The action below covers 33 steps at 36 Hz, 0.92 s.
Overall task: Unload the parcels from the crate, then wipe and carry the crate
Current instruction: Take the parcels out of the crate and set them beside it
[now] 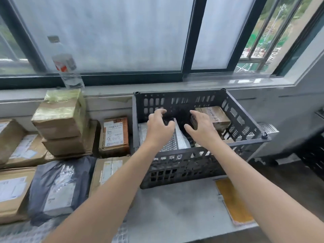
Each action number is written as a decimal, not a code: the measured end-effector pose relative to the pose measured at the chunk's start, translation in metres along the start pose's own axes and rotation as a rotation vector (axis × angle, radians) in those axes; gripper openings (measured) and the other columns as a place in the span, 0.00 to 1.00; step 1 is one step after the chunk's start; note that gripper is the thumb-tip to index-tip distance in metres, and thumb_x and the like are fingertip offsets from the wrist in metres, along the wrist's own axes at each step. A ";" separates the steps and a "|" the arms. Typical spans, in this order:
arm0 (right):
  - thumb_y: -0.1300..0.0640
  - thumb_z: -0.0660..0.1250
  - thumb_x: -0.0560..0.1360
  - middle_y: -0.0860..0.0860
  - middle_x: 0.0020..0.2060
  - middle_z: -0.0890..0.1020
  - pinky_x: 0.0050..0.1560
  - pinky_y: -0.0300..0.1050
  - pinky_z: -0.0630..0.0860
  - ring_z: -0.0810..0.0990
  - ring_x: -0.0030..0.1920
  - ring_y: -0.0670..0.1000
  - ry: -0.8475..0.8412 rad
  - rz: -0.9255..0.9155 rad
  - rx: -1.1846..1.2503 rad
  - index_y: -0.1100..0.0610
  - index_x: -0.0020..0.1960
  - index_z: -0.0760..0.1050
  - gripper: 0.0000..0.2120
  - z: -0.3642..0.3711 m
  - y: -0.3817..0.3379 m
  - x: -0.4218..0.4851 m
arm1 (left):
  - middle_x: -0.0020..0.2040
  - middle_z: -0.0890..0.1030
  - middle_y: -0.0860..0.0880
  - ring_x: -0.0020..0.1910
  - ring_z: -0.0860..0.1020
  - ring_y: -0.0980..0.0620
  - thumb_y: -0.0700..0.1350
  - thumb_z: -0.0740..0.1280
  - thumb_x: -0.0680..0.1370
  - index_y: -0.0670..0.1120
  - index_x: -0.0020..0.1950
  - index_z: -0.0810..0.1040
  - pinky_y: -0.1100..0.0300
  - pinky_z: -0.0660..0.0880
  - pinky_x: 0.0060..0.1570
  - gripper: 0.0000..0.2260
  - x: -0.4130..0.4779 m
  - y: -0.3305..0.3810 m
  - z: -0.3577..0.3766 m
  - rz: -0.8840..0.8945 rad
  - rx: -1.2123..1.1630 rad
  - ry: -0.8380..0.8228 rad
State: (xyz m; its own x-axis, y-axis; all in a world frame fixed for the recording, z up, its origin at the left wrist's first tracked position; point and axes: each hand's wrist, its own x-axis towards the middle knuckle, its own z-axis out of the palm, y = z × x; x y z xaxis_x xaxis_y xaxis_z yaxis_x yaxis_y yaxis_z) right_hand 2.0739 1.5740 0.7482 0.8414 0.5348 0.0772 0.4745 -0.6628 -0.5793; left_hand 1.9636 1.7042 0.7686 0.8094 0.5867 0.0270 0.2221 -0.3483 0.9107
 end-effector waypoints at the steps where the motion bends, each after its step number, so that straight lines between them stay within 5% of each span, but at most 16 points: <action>1: 0.46 0.64 0.78 0.50 0.73 0.64 0.70 0.52 0.63 0.62 0.73 0.52 -0.013 0.008 -0.002 0.46 0.76 0.59 0.29 -0.002 0.005 0.003 | 0.67 0.65 0.47 0.59 0.69 0.55 0.44 0.63 0.80 0.48 0.71 0.65 0.62 0.68 0.56 0.20 0.002 0.001 0.005 -0.016 0.000 -0.012; 7: 0.46 0.64 0.78 0.52 0.73 0.63 0.70 0.52 0.63 0.62 0.73 0.54 -0.070 0.043 -0.042 0.47 0.76 0.59 0.29 -0.006 0.025 0.020 | 0.69 0.65 0.47 0.60 0.68 0.51 0.45 0.62 0.80 0.48 0.72 0.64 0.60 0.65 0.52 0.20 0.017 0.001 0.020 -0.074 0.054 -0.040; 12: 0.45 0.63 0.78 0.51 0.73 0.62 0.69 0.53 0.64 0.61 0.73 0.54 -0.084 0.109 -0.088 0.46 0.76 0.58 0.29 -0.013 0.037 0.024 | 0.67 0.65 0.45 0.65 0.69 0.44 0.46 0.62 0.79 0.48 0.71 0.65 0.47 0.72 0.63 0.20 0.035 -0.001 0.028 -0.121 0.044 -0.075; 19: 0.44 0.64 0.78 0.53 0.74 0.61 0.67 0.55 0.66 0.62 0.72 0.57 -0.066 0.224 -0.140 0.45 0.76 0.57 0.30 -0.027 0.055 0.039 | 0.65 0.66 0.47 0.63 0.70 0.46 0.46 0.62 0.80 0.48 0.71 0.65 0.55 0.69 0.58 0.20 0.055 -0.001 0.044 -0.109 0.018 -0.131; 28: 0.40 0.66 0.75 0.56 0.76 0.57 0.70 0.58 0.64 0.60 0.74 0.61 -0.193 0.278 -0.305 0.46 0.78 0.56 0.35 -0.034 0.096 0.080 | 0.65 0.67 0.44 0.63 0.72 0.42 0.46 0.62 0.78 0.48 0.70 0.65 0.45 0.73 0.62 0.20 0.082 0.002 0.080 -0.185 0.026 -0.198; 33: 0.43 0.68 0.75 0.59 0.75 0.58 0.68 0.60 0.70 0.66 0.70 0.65 -0.297 0.290 -0.426 0.48 0.78 0.56 0.36 -0.046 0.134 0.107 | 0.67 0.67 0.44 0.62 0.71 0.44 0.47 0.62 0.79 0.47 0.71 0.64 0.50 0.72 0.61 0.21 0.101 0.006 0.112 -0.262 0.055 -0.220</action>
State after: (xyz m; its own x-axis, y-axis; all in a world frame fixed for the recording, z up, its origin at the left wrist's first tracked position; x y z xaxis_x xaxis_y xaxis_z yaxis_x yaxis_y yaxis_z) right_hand 2.2393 1.5188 0.7160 0.8730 0.3835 -0.3013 0.3497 -0.9229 -0.1613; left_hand 2.1076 1.6798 0.7308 0.8176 0.4917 -0.2996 0.4618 -0.2492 0.8513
